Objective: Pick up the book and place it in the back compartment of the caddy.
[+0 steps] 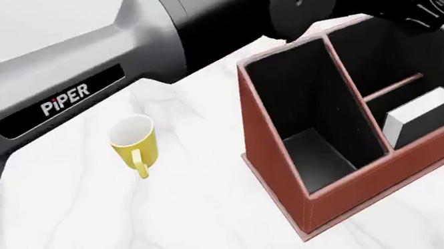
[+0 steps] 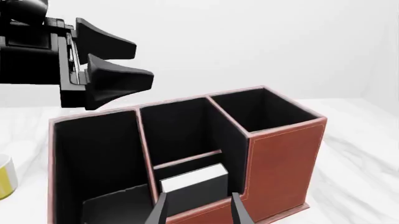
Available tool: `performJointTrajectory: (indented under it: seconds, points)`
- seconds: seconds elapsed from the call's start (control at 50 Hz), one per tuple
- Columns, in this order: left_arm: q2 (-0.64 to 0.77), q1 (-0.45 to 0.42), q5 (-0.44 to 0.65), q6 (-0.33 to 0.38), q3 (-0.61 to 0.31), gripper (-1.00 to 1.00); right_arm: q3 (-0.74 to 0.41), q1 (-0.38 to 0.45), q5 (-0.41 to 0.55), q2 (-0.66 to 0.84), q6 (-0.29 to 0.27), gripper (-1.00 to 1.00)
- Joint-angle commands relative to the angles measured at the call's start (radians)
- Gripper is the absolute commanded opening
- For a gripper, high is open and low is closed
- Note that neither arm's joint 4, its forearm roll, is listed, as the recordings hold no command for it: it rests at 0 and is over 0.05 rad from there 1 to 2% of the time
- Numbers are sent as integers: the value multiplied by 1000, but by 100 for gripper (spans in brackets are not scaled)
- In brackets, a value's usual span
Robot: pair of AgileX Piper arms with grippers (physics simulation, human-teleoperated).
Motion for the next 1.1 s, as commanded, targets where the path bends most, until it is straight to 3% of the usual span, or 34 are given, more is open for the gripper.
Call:
performJointTrajectory:
  seconds: [0.02, 0.24, 0.26, 0.3, 0.4, 0.42, 0.5, 0.52, 0.62, 0.74, 0.84, 0.94, 1.0, 1.04, 1.1]
  points:
    - [-199, 10, -46, 50, 209, 100, 0, -9, -11, 13, -3, 100]
    - [-254, 54, -139, 57, 364, 100, -2, -11, -84, 119, 37, 100]
    - [-261, 62, -152, 48, 382, 100, -44, 1, -10, 56, 18, 100]
    - [-265, 63, -160, 49, 394, 100, -67, 2, 22, 36, 7, 100]
    - [-286, 74, -195, 34, 440, 100, -244, 36, 169, -9, 2, 100]
    - [-289, 77, -205, 33, 451, 100, -300, 41, 214, -29, -18, 100]
    - [-297, 95, -237, 23, 480, 100, -496, 65, 329, -45, -12, 100]
    - [-297, 95, -237, 23, 480, 100, -496, 65, 330, -46, -12, 100]
    - [-311, 119, -273, 6, 514, 100, -762, 87, 486, -82, -47, 100]
    - [-328, 161, -318, 7, 568, 100, -1015, 64, 637, -98, -119, 100]
    - [-364, 181, -353, 11, 628, 100, -1150, 38, 723, -100, -127, 100]
    - [-466, 189, -448, 11, 781, 100, -1248, -3, 798, -100, -122, 100]
    - [-555, 201, -529, 21, 909, 100, -1295, 2, 872, -100, -148, 100]
    - [-614, 238, -608, 69, 985, 100, -1313, -2, 903, -100, -143, 100]
    - [-834, 270, -733, 128, 1154, 100, -1317, -4, 932, -100, -115, 100]
